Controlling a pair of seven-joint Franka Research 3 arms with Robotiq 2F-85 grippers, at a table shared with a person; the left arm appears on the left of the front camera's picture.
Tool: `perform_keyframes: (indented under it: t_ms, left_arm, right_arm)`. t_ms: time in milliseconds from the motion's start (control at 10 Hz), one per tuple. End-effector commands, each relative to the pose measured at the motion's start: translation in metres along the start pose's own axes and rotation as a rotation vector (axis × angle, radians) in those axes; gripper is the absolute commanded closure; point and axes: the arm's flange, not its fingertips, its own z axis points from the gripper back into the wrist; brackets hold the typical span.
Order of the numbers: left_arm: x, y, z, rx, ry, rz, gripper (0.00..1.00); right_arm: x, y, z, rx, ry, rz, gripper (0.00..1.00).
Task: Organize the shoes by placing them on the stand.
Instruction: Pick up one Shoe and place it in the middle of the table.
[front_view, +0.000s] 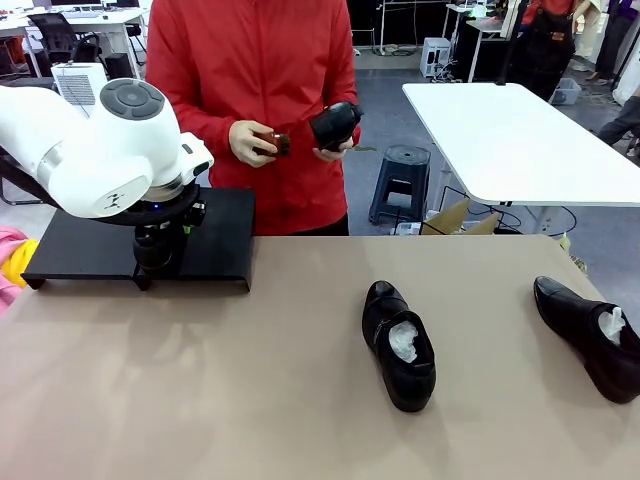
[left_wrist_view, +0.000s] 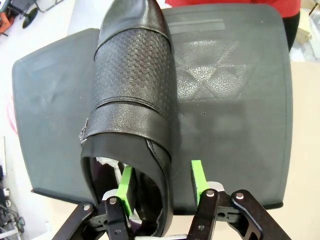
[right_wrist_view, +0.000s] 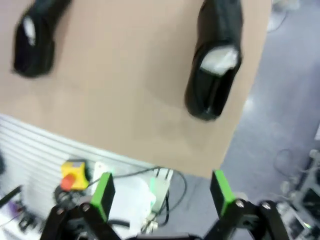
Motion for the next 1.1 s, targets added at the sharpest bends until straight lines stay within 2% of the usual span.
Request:
perform_keyframes:
  t_ms: [0,200,500,800,1000]
  left_arm:
    - [0.0,0.003,0.0,0.001,-0.002,-0.008,0.43]
    - [0.0,0.003,0.0,0.001,-0.002,-0.008,0.43]
    - [0.0,0.003,0.0,0.001,-0.002,-0.008,0.43]
    - [0.0,0.003,0.0,0.001,-0.002,-0.008,0.43]
    - [0.0,0.003,0.0,0.001,-0.002,-0.008,0.43]
  right_arm:
    - [0.007,0.003,-0.066,0.006,-0.035,-0.078,0.0]
    - [0.029,0.004,-0.09,-0.003,-0.07,-0.159,0.0]
    - [0.044,0.001,-0.129,-0.123,-0.133,-0.215,0.0]
    - [0.051,-0.002,-0.151,-0.247,-0.193,-0.213,0.0]
    - [0.053,0.002,-0.159,-0.32,-0.219,-0.148,0.0]
